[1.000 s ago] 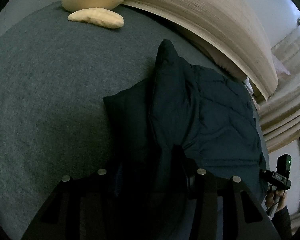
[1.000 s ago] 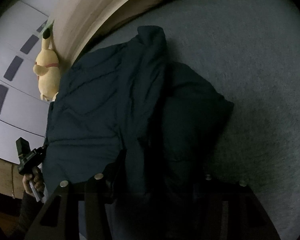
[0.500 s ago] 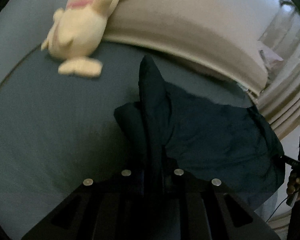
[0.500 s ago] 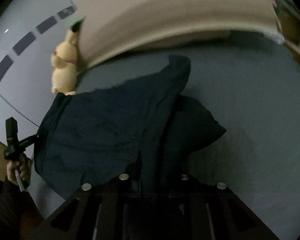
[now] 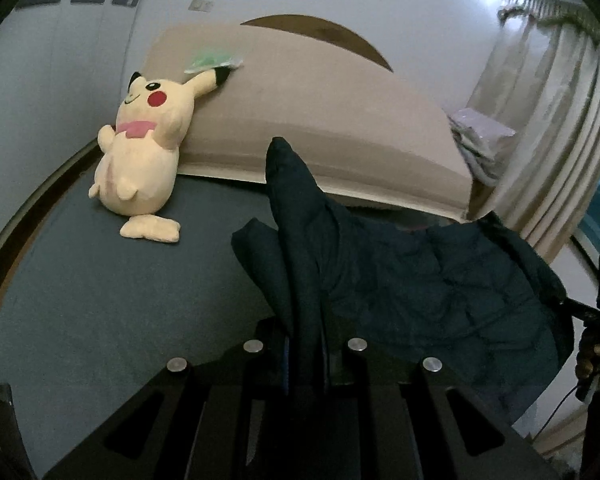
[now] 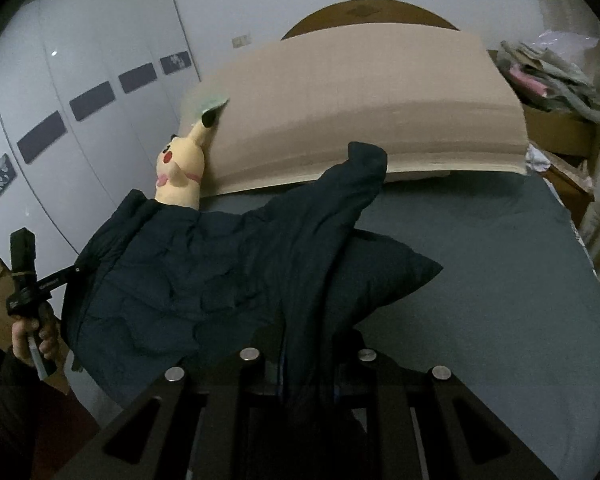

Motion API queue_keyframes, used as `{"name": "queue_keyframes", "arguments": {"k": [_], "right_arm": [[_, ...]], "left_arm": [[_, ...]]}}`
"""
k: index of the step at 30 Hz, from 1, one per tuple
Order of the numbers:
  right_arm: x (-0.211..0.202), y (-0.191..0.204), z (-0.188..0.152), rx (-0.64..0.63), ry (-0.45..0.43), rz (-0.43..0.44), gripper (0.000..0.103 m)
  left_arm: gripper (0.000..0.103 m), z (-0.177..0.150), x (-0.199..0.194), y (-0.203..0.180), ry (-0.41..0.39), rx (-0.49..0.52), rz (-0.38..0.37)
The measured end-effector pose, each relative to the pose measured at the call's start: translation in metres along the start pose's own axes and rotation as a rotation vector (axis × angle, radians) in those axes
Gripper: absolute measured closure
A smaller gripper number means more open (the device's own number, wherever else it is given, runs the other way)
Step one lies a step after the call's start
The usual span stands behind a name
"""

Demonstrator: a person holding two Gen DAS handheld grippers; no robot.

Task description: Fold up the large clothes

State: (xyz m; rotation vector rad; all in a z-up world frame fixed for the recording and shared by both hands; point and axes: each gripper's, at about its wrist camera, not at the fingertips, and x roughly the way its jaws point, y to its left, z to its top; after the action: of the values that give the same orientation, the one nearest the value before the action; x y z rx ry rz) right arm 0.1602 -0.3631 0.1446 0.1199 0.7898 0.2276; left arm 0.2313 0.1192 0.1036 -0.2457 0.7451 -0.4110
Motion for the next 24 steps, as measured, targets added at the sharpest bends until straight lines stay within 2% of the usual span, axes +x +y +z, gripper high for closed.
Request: {"name": "queue_keyframes", "arguments": {"k": [7, 14, 24], "right_arm": [[-0.014, -0.015, -0.039, 0.034, 0.021, 0.0, 0.087], [0.0, -0.019, -0.077, 0.056, 0.068, -0.006, 0.087], [0.015, -0.02, -0.098, 0.075, 0.111, -0.013, 0.087]], "left_arm": [[0.091, -0.034, -0.01, -0.006, 0.023, -0.002, -0.017], [0.091, -0.069, -0.007, -0.001, 0.06, -0.025, -0.014], [0.091, -0.104, 0.002, 0.015, 0.096, -0.062, -0.015]]}}
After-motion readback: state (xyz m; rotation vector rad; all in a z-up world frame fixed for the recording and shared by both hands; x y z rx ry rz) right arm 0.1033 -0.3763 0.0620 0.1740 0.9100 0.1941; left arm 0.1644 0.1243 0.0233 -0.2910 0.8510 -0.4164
